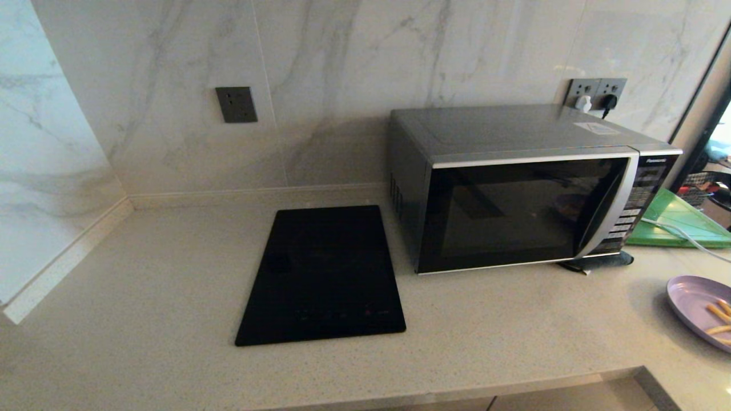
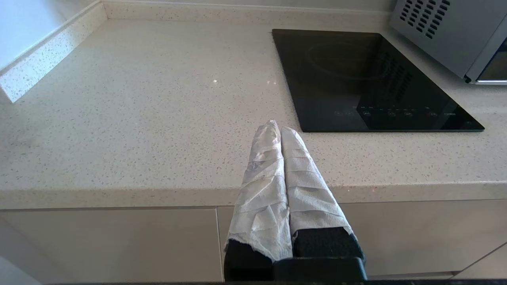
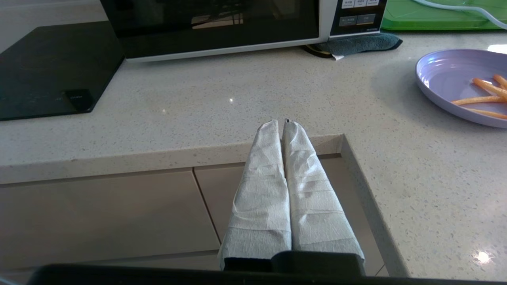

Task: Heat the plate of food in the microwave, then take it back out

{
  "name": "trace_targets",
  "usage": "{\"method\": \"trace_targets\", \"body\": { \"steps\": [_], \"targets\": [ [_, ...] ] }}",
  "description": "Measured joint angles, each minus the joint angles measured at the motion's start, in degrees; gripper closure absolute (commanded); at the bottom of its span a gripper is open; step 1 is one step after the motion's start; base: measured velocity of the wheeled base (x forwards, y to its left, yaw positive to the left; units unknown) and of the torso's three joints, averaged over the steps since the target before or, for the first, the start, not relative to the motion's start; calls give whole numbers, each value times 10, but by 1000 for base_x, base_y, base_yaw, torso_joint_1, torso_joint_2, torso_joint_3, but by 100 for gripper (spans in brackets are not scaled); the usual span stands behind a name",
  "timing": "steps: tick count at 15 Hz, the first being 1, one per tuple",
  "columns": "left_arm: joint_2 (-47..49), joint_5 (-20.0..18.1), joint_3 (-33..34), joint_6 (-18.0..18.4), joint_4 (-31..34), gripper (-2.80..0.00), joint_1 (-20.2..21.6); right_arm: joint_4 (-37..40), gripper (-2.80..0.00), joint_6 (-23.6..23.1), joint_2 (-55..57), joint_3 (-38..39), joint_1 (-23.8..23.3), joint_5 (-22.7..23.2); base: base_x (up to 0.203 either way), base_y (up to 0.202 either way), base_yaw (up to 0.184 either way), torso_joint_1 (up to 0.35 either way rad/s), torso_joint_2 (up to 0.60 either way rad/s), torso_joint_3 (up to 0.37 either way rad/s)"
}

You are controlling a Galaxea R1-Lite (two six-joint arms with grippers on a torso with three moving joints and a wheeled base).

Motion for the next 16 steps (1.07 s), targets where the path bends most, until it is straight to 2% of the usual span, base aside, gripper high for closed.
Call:
{"method": "trace_targets", "body": {
  "steps": [16],
  "targets": [
    [0, 0, 0, 0, 0, 0, 0, -1, 0, 17, 0, 0, 0, -16, 0, 0, 0, 0, 0, 0]
  ]
}}
